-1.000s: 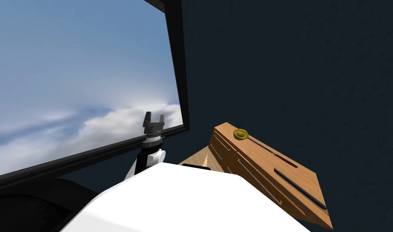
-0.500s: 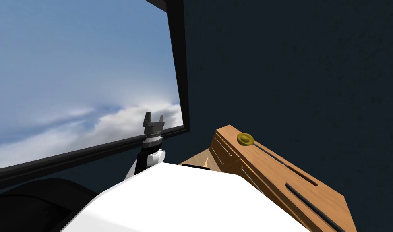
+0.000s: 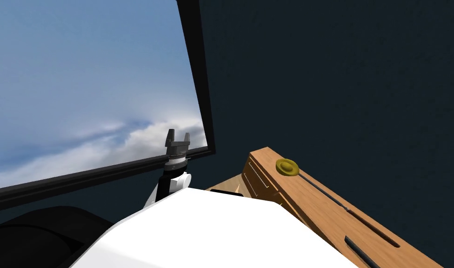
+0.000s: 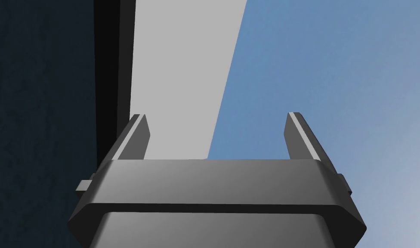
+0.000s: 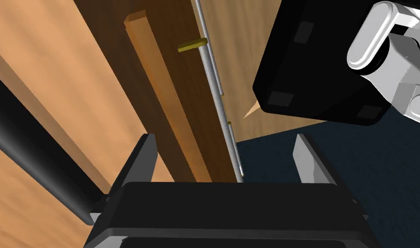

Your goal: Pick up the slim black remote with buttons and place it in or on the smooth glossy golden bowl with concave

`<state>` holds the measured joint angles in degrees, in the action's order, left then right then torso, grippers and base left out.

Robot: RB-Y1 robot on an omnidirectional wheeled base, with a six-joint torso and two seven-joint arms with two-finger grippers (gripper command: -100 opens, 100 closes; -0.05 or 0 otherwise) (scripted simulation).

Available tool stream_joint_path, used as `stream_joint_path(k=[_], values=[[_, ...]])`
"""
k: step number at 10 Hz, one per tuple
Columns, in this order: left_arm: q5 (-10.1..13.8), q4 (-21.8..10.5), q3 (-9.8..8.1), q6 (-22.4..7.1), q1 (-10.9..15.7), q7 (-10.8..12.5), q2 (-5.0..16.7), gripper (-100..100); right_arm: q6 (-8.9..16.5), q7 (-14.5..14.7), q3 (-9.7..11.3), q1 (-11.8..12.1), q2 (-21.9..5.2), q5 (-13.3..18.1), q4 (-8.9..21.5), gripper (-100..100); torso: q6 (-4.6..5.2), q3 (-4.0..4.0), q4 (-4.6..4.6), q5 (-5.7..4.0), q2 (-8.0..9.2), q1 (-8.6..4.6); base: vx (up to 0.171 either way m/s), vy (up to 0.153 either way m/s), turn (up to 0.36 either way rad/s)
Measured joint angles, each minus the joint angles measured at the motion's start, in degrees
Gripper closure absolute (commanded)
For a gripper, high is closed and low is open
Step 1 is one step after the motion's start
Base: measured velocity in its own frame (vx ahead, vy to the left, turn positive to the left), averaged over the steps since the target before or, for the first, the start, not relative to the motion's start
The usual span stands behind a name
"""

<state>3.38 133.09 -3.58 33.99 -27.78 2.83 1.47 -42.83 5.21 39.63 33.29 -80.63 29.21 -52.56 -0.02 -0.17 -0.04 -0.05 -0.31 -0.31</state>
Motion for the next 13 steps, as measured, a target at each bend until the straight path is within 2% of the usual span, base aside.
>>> stream_joint_path(k=[1, 3, 5, 6, 7, 10, 11, 13], values=[[0.0, 0.0, -0.01, 0.0, 0.0, 0.0, 0.01, 0, 0.76, 0.85, 0.0, 0.53, -0.53, 0.28, 0.78, -100, -0.01, -0.06, -0.03, -0.08, -0.08, -0.34, 0.089, -0.246, 0.18], [0.0, 0.0, -0.01, 0.0, -0.01, 0.0, 0.01, 0, 2.88, 1.75, 0.2, 1.1, -1.18, 0.9, 0.27, -100, 0.04, -0.05, -0.02, -0.16, -0.06, -0.51, 0.084, -0.214, 0.148], [0.0, 0.0, -0.01, 0.0, -0.01, 0.0, 0.01, 0, 4.01, 2.75, 0.6, 0.61, 0.32, 1.92, 0.86, -100, 0.05, -0.02, -0.01, -0.15, -0.01, -0.37, 0.042, -0.137, 0.095], [0.0, 0.0, -0.01, 0.0, -0.01, 0.0, 0.0, 0, 4.09, 2.9, 0.61, 0.57, 0.42, 1.98, 0.91, 0, 0.09, 0.05, 0.01, -0.07, 0.11, -0.01, 0.005, -0.018, 0.0], [0.0, 0.0, 0.0, 0.0, 0.0, 0.0, -0.01, 0, 4.09, 2.89, 0.6, 0.57, 0.4, 1.97, 0.9, -100, 0.09, 0.1, 0.04, 0.01, 0.2, 0.27, 0.0, -0.024, 0.056], [0.0, 0.0, 0.0, 0.0, 0.0, 0.0, -0.01, 0, 5.78, 3.5, 0.75, 0.6, 3.26, 2.35, 1.69, -100, 0.1, 0.15, 0.05, 0.02, 0.27, 0.33, -0.001, -0.022, 0.041], [0.0, 0.0, 0.0, 0.0, 0.0, 0.0, -0.01, 0, 5.91, 3.56, 0.75, 0.6, 3.36, 2.36, 1.73, 100, 0.1, 0.15, 0.05, 0.05, 0.27, 0.38, 0.0, 0.0, 0.0], [0.0, 0.0, 0.01, 0.0, 0.0, 0.0, -0.01, 0, 5.74, 3.57, 0.8, 0.64, 3.41, 2.37, 1.62, 100, 0.07, 0.15, 0.07, 0.0, 0.26, 0.26, 0.0, 0.0, 0.0]])
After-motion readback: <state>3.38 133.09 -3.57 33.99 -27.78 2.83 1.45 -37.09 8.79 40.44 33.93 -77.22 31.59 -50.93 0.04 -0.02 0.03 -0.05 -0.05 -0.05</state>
